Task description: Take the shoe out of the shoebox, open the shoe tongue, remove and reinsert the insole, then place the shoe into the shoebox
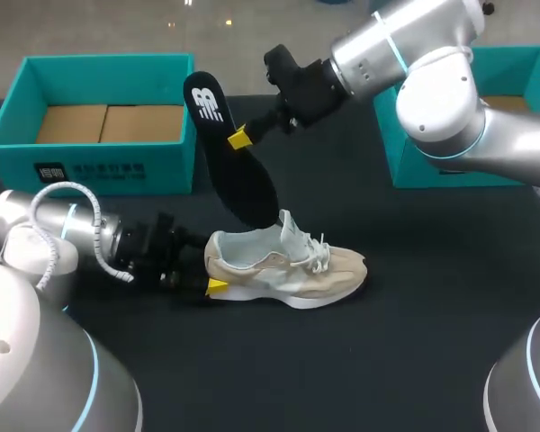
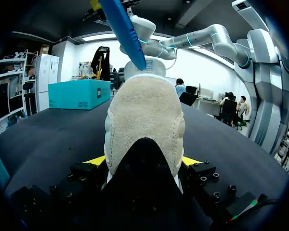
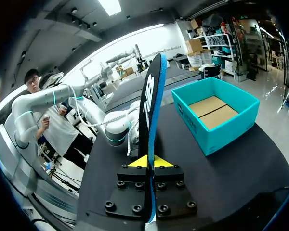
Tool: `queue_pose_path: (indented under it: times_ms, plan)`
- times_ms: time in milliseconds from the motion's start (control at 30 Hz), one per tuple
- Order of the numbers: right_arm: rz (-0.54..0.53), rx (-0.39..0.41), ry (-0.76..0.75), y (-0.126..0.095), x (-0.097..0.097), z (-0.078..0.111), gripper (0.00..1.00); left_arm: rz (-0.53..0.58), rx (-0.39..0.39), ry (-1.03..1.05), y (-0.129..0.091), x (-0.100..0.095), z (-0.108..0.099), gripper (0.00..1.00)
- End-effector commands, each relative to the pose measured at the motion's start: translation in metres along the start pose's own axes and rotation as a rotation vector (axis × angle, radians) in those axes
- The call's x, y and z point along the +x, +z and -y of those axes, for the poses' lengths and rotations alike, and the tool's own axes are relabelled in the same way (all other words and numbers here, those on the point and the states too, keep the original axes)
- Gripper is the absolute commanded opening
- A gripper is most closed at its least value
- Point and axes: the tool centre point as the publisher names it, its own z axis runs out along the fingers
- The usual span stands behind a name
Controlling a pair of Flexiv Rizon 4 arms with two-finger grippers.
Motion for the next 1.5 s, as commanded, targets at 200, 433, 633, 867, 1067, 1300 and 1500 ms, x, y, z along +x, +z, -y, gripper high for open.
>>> queue_pose_path:
  times_ms: [200,433,633,867,1067,1300,1500]
  plan:
    - [-0.013,-0.06,0.023,-0.015,0.004,-0.005,0.0,0.001,-0.001,0.0,0.001,0.0,0.0,0.0]
    - [-0.05,-0.087,0.032,-0.064,0.024,-0.017,0.0,0.001,-0.001,0.0,0.001,0.0,0.0,0.0]
    - [-0.057,-0.07,0.038,-0.088,0.037,-0.018,0.0,0.001,-0.001,0.0,0.001,0.0,0.0,0.0]
    - [-0.058,-0.107,0.093,-0.112,0.054,-0.024,0.0,0.001,-0.001,0.0,0.001,0.0,0.0,0.0]
    - [-0.071,-0.151,0.142,-0.134,0.07,-0.029,0.0,0.001,-0.001,0.0,0.001,0.0,0.0,0.0]
    - [-0.125,-0.182,0.171,-0.156,0.096,-0.033,0.0,0.001,-0.001,0.0,0.001,0.0,0.0,0.0]
    - [-0.124,-0.183,0.191,-0.172,0.111,-0.032,0.0,0.001,-0.001,0.0,0.001,0.0,0.0,0.0]
